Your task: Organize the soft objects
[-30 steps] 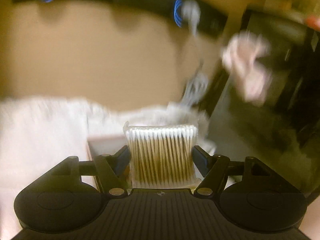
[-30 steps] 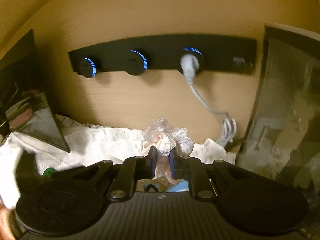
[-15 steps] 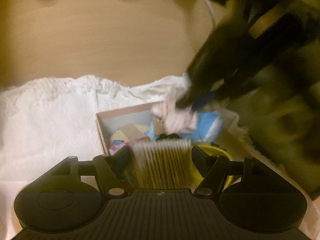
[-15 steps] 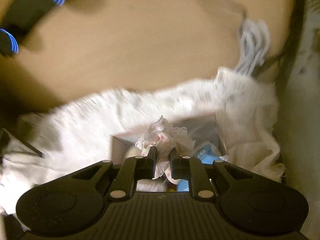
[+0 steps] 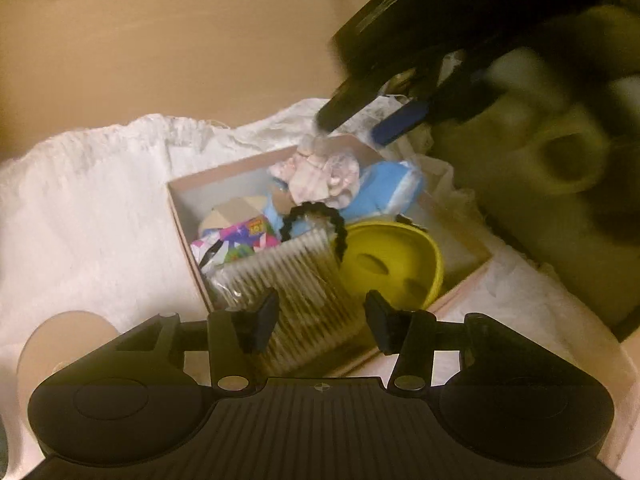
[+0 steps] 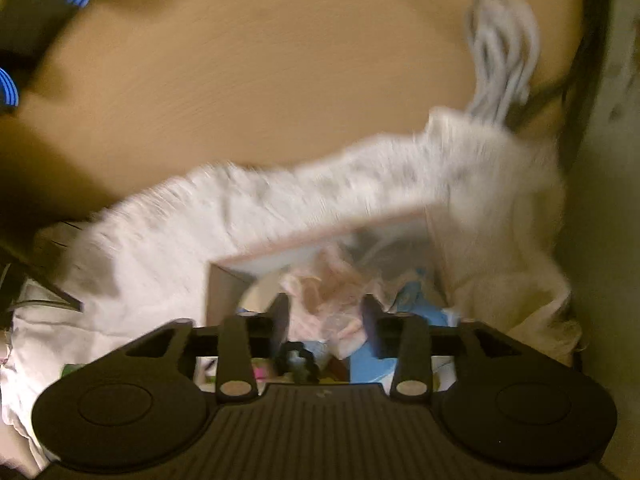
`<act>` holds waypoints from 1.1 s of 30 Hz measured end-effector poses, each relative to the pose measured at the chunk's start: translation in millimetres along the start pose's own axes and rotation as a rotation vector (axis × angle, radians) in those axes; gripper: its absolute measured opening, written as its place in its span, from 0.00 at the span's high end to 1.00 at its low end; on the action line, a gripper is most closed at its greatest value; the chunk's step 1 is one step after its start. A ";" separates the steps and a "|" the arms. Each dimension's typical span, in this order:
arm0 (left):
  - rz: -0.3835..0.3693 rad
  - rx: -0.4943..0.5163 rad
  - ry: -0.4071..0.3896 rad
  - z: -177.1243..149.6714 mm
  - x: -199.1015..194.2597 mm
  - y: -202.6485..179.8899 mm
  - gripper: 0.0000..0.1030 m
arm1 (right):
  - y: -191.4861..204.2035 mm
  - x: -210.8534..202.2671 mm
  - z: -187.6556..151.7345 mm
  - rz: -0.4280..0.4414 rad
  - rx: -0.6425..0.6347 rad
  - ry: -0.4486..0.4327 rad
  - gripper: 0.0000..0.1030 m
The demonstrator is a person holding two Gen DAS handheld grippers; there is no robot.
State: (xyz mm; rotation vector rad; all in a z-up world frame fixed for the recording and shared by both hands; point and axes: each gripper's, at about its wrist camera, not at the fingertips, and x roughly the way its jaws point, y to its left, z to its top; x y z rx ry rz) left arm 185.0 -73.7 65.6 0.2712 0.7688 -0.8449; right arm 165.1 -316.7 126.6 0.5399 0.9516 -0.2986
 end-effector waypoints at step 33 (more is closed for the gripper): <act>0.089 -0.082 -0.108 12.8 -25.3 3.6 0.43 | -14.7 -10.2 -77.1 -0.128 -0.073 -0.073 0.68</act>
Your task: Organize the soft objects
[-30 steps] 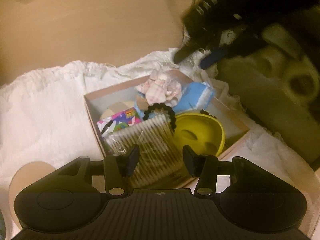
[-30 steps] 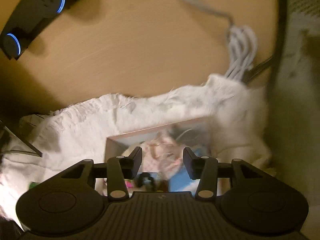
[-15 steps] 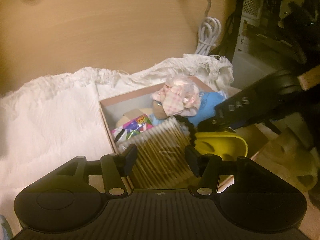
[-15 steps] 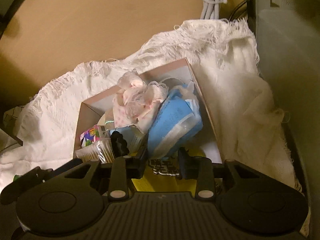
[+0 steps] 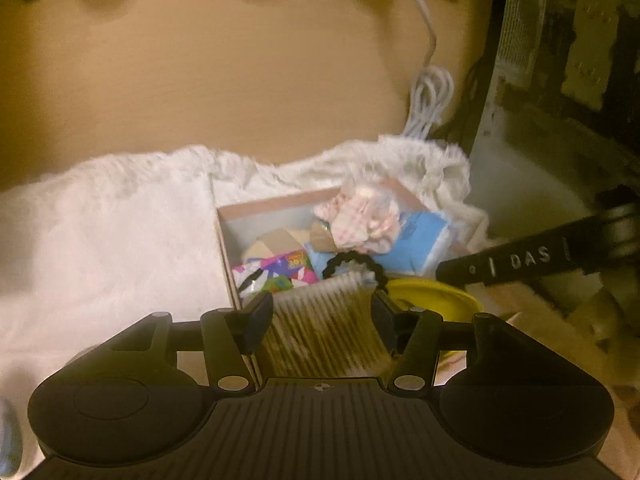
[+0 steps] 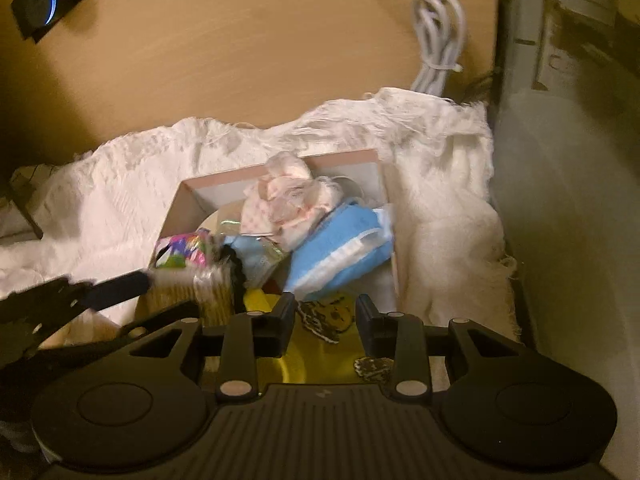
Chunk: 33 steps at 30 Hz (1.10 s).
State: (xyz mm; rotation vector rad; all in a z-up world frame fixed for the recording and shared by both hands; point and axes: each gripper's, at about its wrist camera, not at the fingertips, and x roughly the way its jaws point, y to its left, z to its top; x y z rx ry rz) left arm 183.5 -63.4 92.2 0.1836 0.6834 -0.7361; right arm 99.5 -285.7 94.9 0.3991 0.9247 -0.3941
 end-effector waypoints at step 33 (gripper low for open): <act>0.578 -0.341 -0.044 -186.4 -76.8 -47.3 0.42 | 51.0 12.3 -161.0 0.203 -0.509 -0.096 0.00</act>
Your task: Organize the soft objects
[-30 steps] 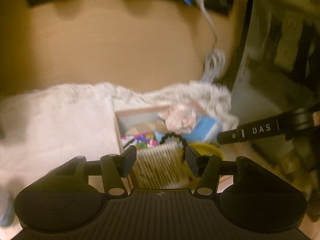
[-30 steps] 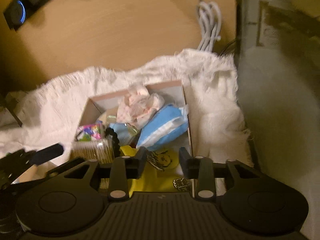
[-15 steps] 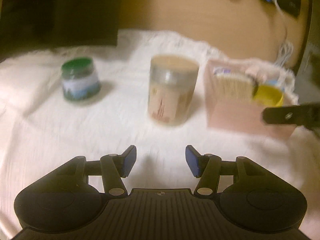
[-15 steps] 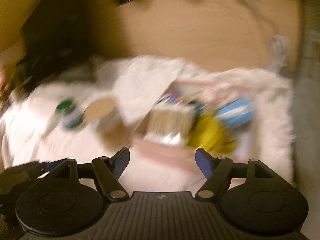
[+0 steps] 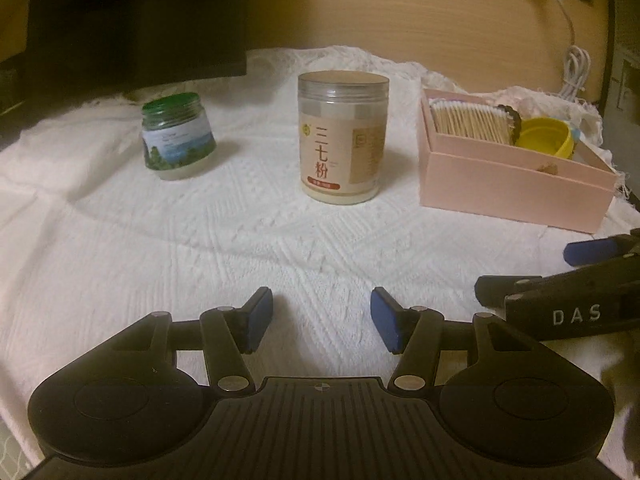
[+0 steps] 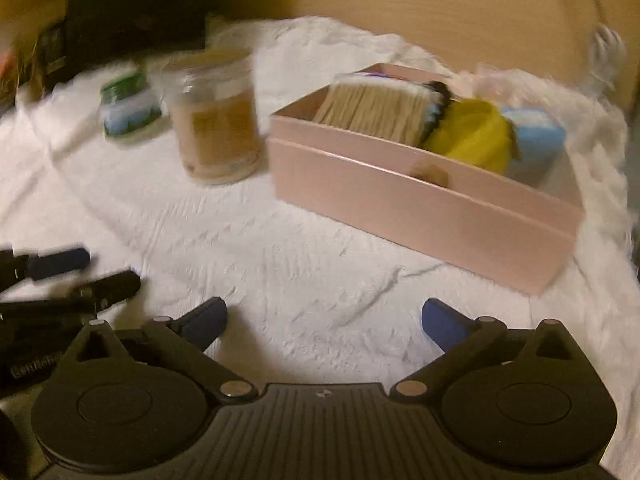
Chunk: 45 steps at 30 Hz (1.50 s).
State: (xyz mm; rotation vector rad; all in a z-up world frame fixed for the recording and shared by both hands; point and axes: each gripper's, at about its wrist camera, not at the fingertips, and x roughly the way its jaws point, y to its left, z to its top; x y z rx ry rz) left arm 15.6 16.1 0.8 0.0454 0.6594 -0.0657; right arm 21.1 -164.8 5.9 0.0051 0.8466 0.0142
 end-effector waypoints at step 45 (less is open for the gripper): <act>0.023 -0.022 -0.005 -3.1 -2.7 -2.0 0.42 | -1.2 -4.6 -11.6 0.016 -0.025 -0.078 0.00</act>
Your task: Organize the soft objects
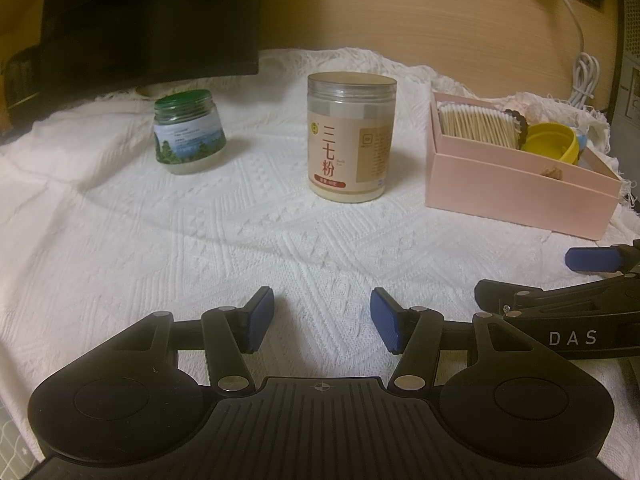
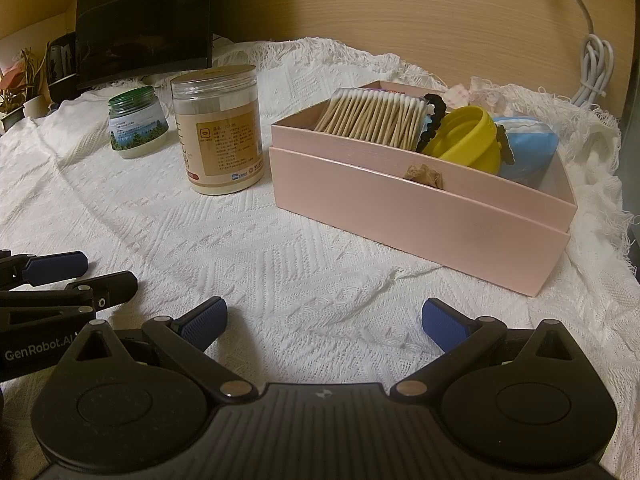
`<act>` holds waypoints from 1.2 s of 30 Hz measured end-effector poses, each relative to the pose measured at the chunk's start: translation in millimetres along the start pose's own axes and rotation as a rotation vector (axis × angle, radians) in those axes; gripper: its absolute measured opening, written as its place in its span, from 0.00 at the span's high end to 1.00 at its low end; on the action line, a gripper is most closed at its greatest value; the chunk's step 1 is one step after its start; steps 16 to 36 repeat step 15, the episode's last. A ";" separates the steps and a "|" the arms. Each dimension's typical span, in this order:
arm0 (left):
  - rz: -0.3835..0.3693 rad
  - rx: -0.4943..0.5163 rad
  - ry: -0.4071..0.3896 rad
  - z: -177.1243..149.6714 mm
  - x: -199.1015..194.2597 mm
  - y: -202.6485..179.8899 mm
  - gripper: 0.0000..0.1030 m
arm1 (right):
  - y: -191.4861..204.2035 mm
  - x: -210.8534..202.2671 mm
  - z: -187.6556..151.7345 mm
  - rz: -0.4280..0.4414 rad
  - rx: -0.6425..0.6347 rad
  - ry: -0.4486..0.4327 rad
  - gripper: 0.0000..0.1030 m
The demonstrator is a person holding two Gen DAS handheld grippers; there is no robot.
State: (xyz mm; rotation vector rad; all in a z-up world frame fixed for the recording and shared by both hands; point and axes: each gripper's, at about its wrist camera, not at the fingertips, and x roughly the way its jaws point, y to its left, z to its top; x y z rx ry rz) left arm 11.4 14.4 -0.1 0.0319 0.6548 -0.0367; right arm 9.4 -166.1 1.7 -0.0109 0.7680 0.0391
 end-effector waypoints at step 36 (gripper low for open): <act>-0.004 0.002 -0.003 -0.6 -1.0 -0.3 0.44 | -0.1 0.3 0.0 0.000 0.000 0.000 0.00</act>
